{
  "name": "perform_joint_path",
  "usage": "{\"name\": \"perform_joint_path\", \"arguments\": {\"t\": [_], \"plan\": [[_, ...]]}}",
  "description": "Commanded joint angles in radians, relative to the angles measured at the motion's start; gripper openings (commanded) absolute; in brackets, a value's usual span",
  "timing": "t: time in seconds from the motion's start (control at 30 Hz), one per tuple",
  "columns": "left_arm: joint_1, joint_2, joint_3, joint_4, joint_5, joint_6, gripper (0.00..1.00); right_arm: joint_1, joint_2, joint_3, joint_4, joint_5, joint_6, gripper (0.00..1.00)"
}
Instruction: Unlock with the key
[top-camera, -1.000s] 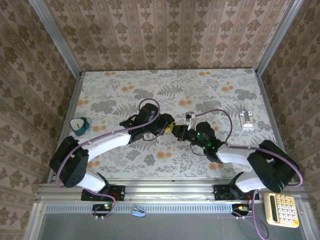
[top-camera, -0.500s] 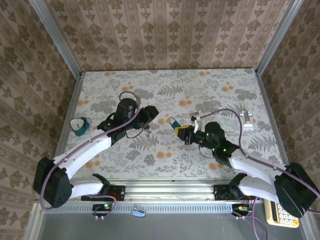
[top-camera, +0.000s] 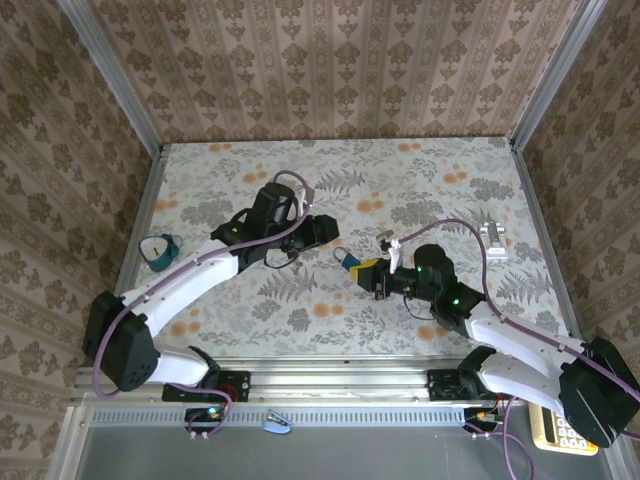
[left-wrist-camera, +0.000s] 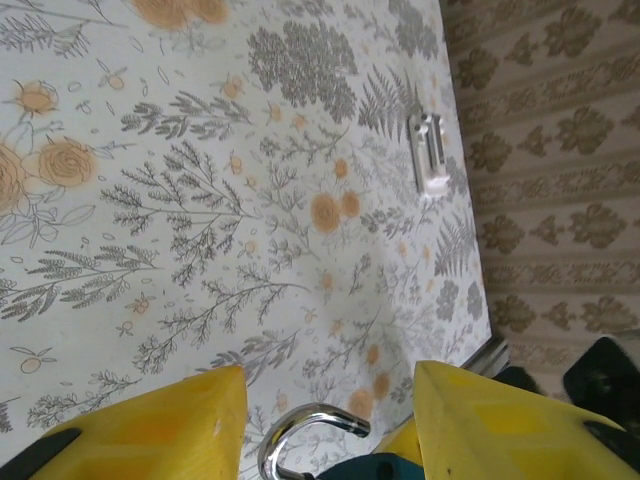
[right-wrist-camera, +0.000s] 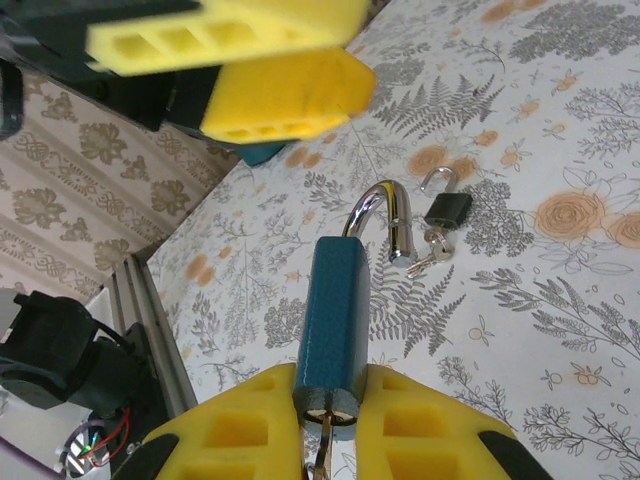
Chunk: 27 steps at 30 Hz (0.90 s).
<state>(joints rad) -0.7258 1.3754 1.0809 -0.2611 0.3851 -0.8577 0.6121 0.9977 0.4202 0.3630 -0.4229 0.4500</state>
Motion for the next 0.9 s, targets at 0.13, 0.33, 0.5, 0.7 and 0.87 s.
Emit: {"name": "perform_joint_path", "arguments": {"t": [0.13,0.33,0.5,0.7,0.87], "plan": [[-0.024,0.037,0.072,-0.109,0.022,0.098,0.45,-0.014,-0.052,0.045,0.009,-0.052,-0.022,0.02],[-0.030,0.040,0.071,-0.112,0.029,0.100,0.44,-0.021,-0.053,0.051,0.013,-0.061,-0.020,0.02],[-0.035,0.052,0.079,-0.130,0.028,0.111,0.43,-0.023,-0.051,0.056,0.014,-0.081,-0.023,0.02],[-0.035,0.068,0.082,-0.145,0.014,0.124,0.44,-0.022,-0.066,0.064,-0.001,-0.114,-0.041,0.01],[-0.032,0.077,0.070,-0.145,0.014,0.125,0.44,-0.024,-0.095,0.065,-0.023,-0.110,-0.058,0.01]]}}
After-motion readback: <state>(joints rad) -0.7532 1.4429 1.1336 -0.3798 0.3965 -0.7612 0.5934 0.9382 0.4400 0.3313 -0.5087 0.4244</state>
